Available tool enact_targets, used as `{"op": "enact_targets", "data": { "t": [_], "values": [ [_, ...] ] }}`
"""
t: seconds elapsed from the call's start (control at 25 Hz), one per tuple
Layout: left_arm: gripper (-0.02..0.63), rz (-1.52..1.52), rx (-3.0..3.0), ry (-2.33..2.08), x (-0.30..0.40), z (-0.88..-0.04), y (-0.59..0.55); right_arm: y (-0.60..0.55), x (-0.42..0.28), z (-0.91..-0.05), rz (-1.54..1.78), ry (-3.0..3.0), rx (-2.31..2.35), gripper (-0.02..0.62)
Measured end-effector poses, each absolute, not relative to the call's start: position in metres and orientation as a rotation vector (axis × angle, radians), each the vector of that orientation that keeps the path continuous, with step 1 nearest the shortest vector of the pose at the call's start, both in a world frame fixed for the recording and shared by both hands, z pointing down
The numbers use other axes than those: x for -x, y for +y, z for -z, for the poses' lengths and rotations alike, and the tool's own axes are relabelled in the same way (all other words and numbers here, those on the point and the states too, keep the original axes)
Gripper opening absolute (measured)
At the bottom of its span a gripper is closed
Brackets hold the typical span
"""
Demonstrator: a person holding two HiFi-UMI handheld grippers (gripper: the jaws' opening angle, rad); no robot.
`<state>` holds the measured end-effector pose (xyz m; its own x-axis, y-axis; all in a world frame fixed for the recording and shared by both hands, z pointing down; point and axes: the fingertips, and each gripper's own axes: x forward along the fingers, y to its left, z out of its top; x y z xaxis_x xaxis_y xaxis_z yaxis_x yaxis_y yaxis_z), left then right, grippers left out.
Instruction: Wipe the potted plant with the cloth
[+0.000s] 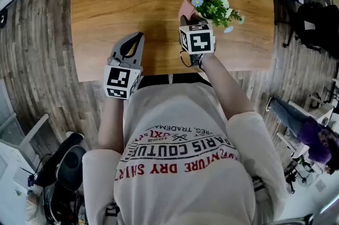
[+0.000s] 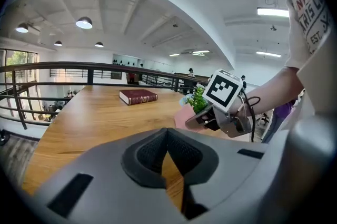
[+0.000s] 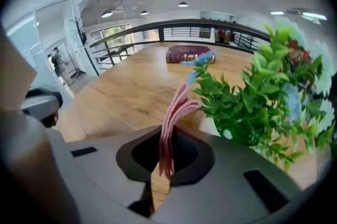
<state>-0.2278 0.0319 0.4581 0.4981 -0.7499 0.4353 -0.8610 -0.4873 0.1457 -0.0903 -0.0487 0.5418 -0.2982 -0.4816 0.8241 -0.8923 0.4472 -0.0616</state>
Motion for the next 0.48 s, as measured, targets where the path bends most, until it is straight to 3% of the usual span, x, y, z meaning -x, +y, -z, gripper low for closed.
{"op": "enact_targets", "data": {
  "t": [0.48],
  "values": [
    [0.015, -0.515, -2.445, -1.273, 0.213, -0.466, 0.036, -0.041, 0.067, -0.555, -1.03, -1.864, -1.315, 0.035]
  ]
}}
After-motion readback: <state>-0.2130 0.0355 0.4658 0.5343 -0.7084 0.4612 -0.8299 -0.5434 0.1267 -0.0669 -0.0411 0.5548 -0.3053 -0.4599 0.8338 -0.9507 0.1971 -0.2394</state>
